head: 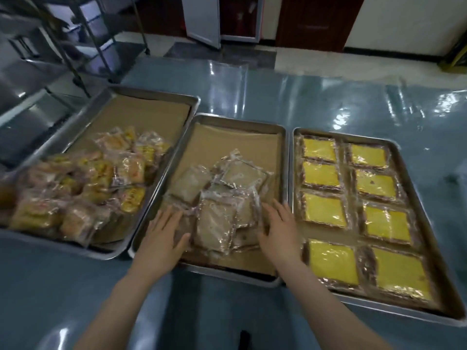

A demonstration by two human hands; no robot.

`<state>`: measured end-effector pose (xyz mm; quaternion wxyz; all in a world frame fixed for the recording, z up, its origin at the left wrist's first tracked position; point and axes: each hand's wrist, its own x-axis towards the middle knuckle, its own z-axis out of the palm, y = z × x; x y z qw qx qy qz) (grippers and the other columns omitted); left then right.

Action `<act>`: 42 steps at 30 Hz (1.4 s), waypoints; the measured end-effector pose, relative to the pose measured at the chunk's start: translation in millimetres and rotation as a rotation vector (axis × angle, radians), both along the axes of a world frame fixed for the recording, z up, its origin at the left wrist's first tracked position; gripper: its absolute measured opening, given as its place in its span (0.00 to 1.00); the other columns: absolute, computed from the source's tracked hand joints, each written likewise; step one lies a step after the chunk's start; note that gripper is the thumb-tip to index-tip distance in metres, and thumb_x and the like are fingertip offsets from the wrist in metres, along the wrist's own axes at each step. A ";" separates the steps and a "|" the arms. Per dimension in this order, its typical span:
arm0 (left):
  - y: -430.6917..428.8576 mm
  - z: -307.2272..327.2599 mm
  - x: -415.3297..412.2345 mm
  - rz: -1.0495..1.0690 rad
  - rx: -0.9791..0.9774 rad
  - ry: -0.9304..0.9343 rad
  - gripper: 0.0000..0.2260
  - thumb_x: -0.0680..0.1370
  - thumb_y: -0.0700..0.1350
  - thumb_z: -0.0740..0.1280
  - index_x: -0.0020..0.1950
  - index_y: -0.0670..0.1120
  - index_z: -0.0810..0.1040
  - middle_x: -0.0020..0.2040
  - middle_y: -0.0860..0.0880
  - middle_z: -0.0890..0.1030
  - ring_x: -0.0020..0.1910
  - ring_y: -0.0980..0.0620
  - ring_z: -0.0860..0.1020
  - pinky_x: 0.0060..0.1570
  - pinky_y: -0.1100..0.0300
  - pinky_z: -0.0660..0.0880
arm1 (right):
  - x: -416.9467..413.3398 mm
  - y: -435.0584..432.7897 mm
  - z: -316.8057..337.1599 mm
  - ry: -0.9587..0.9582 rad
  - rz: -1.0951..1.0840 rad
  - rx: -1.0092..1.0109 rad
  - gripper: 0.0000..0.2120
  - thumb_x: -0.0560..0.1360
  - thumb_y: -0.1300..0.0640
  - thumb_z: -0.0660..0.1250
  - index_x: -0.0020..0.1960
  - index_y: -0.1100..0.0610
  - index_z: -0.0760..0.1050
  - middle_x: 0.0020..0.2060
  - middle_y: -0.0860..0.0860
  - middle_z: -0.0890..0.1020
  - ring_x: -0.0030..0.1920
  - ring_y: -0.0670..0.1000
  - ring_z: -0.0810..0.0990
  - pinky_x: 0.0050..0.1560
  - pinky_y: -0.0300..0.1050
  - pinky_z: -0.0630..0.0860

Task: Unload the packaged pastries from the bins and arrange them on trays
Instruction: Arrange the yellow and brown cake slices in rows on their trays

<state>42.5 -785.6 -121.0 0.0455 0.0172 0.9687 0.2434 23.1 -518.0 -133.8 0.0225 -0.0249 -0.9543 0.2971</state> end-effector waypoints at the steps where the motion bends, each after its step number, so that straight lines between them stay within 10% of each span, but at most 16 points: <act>1: -10.1 -1.5 -3.3 -0.014 0.030 -0.023 0.26 0.78 0.51 0.62 0.75 0.50 0.59 0.77 0.49 0.54 0.76 0.50 0.50 0.72 0.51 0.53 | -0.9 -13.2 1.8 0.010 0.007 -0.003 0.26 0.76 0.56 0.65 0.73 0.51 0.64 0.74 0.49 0.63 0.76 0.52 0.51 0.75 0.50 0.52; 15: 2.1 -2.8 -55.4 -0.228 0.140 -0.097 0.13 0.72 0.54 0.71 0.54 0.57 0.75 0.73 0.54 0.63 0.74 0.52 0.56 0.70 0.52 0.57 | -10.3 -67.2 12.6 -0.176 0.048 0.223 0.37 0.70 0.39 0.69 0.73 0.47 0.59 0.76 0.47 0.51 0.76 0.52 0.39 0.75 0.58 0.43; 18: 7.1 2.4 -55.6 -0.139 0.319 -0.088 0.11 0.72 0.50 0.71 0.41 0.61 0.69 0.58 0.64 0.73 0.57 0.63 0.73 0.52 0.64 0.72 | -16.6 -65.8 17.9 -0.081 0.009 0.159 0.30 0.68 0.43 0.73 0.66 0.46 0.66 0.73 0.47 0.60 0.76 0.51 0.44 0.75 0.56 0.45; 22: 1.9 8.8 -68.0 0.157 0.626 -0.132 0.10 0.72 0.43 0.72 0.39 0.55 0.73 0.39 0.58 0.80 0.40 0.65 0.77 0.36 0.68 0.68 | -36.5 -58.3 24.3 -0.018 -0.008 -0.017 0.26 0.74 0.49 0.69 0.69 0.46 0.64 0.71 0.47 0.65 0.75 0.50 0.52 0.74 0.56 0.54; 35: 1.9 4.4 -190.1 0.672 1.272 -0.131 0.25 0.76 0.33 0.64 0.67 0.56 0.68 0.49 0.47 0.78 0.51 0.50 0.78 0.56 0.51 0.75 | -149.9 -38.5 11.7 -0.222 0.086 0.060 0.33 0.73 0.48 0.70 0.74 0.45 0.60 0.77 0.47 0.54 0.77 0.51 0.46 0.75 0.56 0.51; 42: 34.0 1.4 -251.5 0.868 1.305 -0.111 0.20 0.78 0.31 0.55 0.50 0.51 0.83 0.54 0.49 0.81 0.49 0.54 0.78 0.50 0.61 0.76 | -207.9 -22.4 7.7 -0.168 0.116 0.014 0.30 0.73 0.60 0.70 0.70 0.43 0.65 0.75 0.46 0.60 0.76 0.50 0.53 0.72 0.47 0.52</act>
